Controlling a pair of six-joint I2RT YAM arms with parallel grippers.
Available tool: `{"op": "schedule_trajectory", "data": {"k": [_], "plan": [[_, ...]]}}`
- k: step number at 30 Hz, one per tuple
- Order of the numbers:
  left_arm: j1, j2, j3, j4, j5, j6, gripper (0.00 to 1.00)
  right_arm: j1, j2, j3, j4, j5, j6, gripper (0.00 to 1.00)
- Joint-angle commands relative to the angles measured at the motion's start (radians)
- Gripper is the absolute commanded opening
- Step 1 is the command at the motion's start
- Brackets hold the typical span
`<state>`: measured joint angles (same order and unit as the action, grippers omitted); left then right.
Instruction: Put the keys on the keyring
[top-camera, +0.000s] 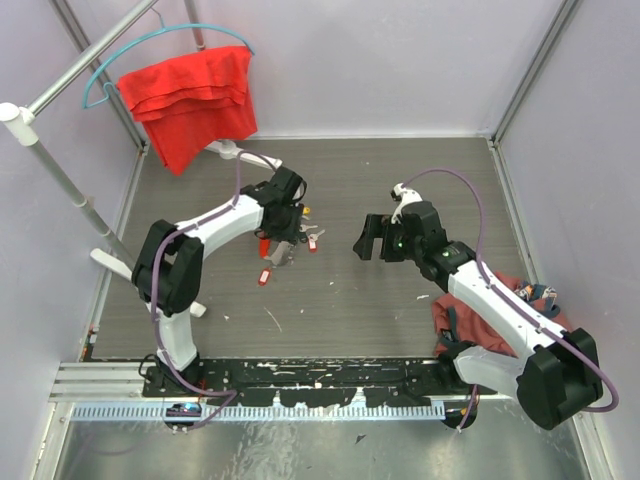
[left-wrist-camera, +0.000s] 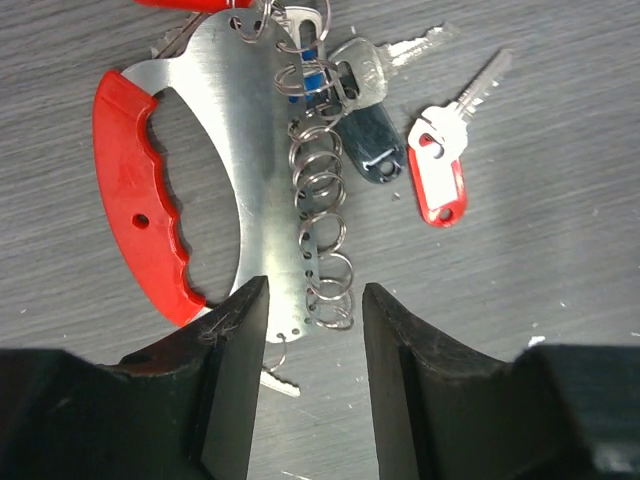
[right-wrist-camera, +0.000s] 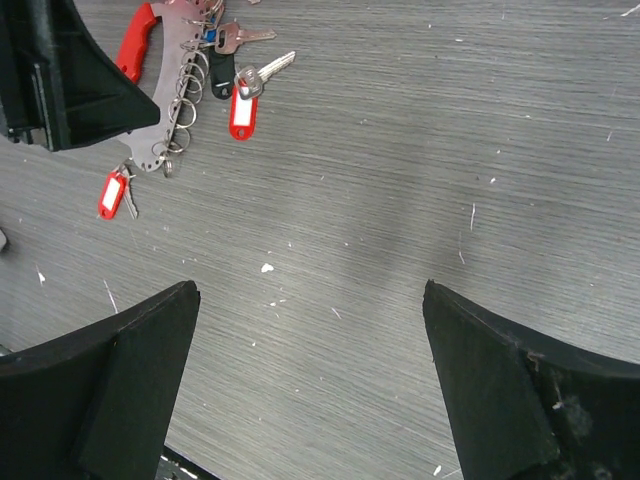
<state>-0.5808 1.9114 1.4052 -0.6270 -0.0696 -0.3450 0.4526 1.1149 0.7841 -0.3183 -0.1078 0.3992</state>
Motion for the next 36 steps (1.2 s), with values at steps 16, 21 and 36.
{"op": "schedule_trajectory", "data": {"k": [16, 21, 36], "plan": [[0.121, -0.07, -0.074, 0.038, -0.064, 0.025, 0.61, 0.004, -0.005, -0.009, 0.101, -0.017, 0.034, 1.0], [0.124, 0.012, 0.004, 0.01, -0.119, 0.054, 0.62, 0.004, -0.013, -0.005, 0.086, -0.014, 0.023, 1.0], [0.16, 0.134, 0.073, 0.016, -0.054, 0.074, 0.63, 0.004, -0.007, -0.003, 0.07, -0.016, 0.006, 1.0]]}}
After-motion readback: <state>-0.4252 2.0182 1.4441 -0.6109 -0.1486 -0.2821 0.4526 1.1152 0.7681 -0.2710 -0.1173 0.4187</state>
